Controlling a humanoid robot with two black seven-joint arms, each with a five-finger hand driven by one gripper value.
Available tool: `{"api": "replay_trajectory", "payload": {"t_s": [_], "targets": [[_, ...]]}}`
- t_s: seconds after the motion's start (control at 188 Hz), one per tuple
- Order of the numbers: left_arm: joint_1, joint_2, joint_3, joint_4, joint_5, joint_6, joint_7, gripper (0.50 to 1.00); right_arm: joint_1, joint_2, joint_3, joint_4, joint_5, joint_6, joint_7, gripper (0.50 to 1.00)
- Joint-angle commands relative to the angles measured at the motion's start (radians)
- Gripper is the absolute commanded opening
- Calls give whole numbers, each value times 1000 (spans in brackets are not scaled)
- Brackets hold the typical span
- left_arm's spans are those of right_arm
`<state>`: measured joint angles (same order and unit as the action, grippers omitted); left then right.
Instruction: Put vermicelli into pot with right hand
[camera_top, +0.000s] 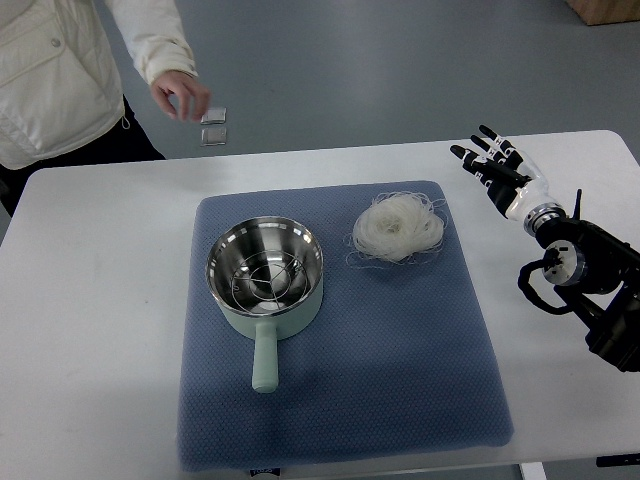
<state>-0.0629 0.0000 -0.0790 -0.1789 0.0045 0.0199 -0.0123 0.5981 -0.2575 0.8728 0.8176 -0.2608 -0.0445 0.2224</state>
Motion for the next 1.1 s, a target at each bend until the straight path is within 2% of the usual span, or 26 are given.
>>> {"api": "replay_trajectory", "payload": {"t_s": [0.0, 1.093], "targets": [[0, 0, -4, 1, 0, 0, 0, 1000, 0, 0, 0, 0, 0, 0, 0, 919], [2, 0, -4, 10, -3, 2, 0, 1000, 11, -12, -8, -6, -8, 3, 0, 919]]}}
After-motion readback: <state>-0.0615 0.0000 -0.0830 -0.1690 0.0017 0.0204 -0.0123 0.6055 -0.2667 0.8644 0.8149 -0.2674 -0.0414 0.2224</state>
